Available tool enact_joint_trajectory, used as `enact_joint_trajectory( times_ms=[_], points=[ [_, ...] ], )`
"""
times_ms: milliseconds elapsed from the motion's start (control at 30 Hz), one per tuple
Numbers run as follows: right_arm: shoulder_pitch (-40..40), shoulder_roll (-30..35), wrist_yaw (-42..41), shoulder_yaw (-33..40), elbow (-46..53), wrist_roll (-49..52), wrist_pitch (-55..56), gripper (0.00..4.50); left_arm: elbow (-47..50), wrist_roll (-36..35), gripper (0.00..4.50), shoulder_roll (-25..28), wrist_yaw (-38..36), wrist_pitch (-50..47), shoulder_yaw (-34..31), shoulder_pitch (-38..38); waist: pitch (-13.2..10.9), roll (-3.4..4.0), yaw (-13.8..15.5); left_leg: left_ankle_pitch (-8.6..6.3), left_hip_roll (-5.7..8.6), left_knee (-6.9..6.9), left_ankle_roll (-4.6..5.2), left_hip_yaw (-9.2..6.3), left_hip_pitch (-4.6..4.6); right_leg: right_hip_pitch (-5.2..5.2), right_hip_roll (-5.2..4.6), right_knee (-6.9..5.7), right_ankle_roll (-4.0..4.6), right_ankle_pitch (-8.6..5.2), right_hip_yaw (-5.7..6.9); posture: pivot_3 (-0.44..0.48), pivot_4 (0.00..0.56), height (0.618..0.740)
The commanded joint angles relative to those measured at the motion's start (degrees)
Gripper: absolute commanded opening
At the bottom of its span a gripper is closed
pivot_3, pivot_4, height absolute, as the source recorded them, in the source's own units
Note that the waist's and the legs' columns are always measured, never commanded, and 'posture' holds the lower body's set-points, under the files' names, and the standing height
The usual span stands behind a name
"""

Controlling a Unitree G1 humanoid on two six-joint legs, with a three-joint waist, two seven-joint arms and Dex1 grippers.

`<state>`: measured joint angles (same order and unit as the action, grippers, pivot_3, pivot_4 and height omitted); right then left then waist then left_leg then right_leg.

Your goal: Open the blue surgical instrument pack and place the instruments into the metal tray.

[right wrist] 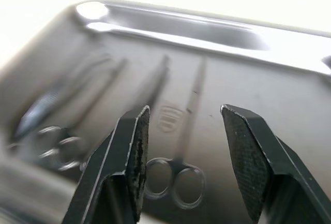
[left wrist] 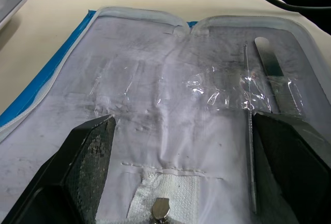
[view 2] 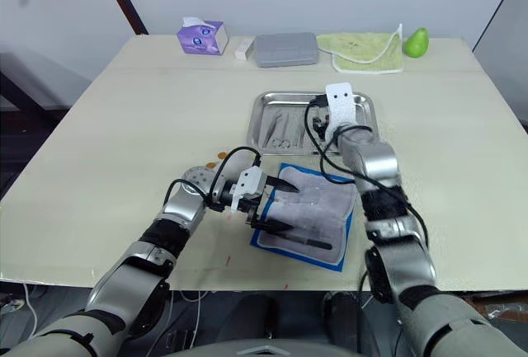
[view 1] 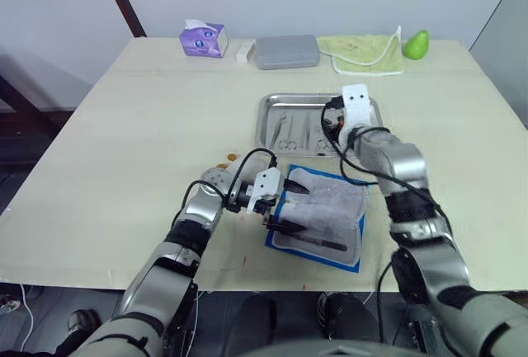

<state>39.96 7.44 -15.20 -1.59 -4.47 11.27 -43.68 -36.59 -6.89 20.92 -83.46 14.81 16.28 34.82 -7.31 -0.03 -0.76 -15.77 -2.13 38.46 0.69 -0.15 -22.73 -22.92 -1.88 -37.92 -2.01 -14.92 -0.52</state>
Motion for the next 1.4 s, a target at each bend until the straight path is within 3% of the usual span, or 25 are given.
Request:
enact_joint_trajectory(
  times_ms=[33,167,267,367,533,667,967,1233,1333,1400],
  points=[
    [-3.9,4.0,-10.2,-1.4,13.7,5.9,1.0,2.27,-1.5,1.9,4.5,0.0,0.4,-1.2,1.5,-1.8,0.0,0.01,0.0,0.0,0.0,0.0,0.0,0.0,0.01,0.0,0.01,-0.01,0.0,0.0,-0.01,0.0,0.15,0.736],
    [-10.5,10.2,-18.8,1.4,23.8,13.5,-0.7,2.27,-1.7,1.6,4.5,0.4,-0.8,-1.0,1.3,-1.9,0.0,-0.03,0.1,0.0,0.0,0.0,0.0,-0.01,0.01,0.0,0.02,0.01,-0.01,-0.01,-0.01,0.0,0.15,0.736],
    [-16.1,16.8,-24.4,3.2,30.0,17.4,-0.9,3.14,-1.9,1.5,4.5,0.7,-1.1,-0.9,1.2,-1.9,-0.1,-0.08,0.1,0.0,0.0,0.0,0.0,-0.02,0.0,0.01,0.04,0.03,-0.01,-0.01,0.0,0.0,0.15,0.736],
    [-22.7,24.3,-31.3,4.7,35.9,20.3,0.9,4.44,-2.3,1.4,4.5,1.1,-1.8,-0.6,1.3,-1.8,-0.1,-0.16,0.1,0.0,-0.01,0.0,0.0,-0.03,-0.01,0.01,0.06,0.05,-0.01,-0.02,-0.01,0.0,0.15,0.736],
    [-33.9,34.0,-38.8,12.8,43.2,26.2,2.7,4.44,-3.9,1.1,4.5,1.7,-3.1,0.5,1.0,-1.2,-0.2,-0.29,-0.1,0.0,-0.04,-0.02,0.0,-0.01,0.07,0.01,0.14,0.04,0.0,-0.02,-0.08,0.0,0.15,0.736],
    [-44.1,40.3,-43.9,24.4,46.1,29.0,3.6,4.44,-6.8,1.2,4.5,2.4,-5.0,2.6,1.1,-0.5,-0.4,-0.46,0.2,0.0,-0.07,-0.03,0.0,0.04,0.06,0.03,0.23,0.1,0.0,-0.03,-0.11,0.0,0.15,0.736],
    [-60.5,44.6,-51.2,45.6,50.1,34.3,3.0,4.44,-10.3,1.9,4.5,2.9,-6.3,5.0,1.4,1.3,-0.4,-0.59,0.1,-0.01,-0.14,-0.05,0.0,0.09,0.3,0.23,0.33,0.09,-0.07,-0.08,-0.26,0.0,0.15,0.736],
    [-64.5,45.5,-51.1,51.1,51.8,37.4,2.7,4.44,-12.0,2.0,4.5,2.7,-6.4,6.0,1.6,2.2,-0.5,-0.63,0.1,-0.01,-0.14,-0.06,-0.01,0.13,0.33,0.24,0.33,0.1,-0.08,-0.08,-0.29,0.0,0.15,0.736],
    [-63.2,45.8,-47.9,49.1,53.0,38.3,2.4,4.44,-12.3,2.0,4.5,2.7,-6.4,6.2,1.6,2.4,-0.5,-0.64,0.1,-0.01,-0.14,-0.06,-0.01,0.12,0.34,0.24,0.33,0.09,-0.18,-0.14,-0.33,0.0,0.15,0.736],
    [-61.1,45.6,-43.3,44.0,54.6,37.0,2.6,4.44,-12.3,2.0,4.5,2.6,-6.4,6.2,1.6,2.4,-0.5,-0.65,0.1,-0.01,-0.14,-0.06,-0.01,0.12,0.34,0.25,0.33,0.09,-0.18,-0.14,-0.32,0.0,0.15,0.736]
  ],
)
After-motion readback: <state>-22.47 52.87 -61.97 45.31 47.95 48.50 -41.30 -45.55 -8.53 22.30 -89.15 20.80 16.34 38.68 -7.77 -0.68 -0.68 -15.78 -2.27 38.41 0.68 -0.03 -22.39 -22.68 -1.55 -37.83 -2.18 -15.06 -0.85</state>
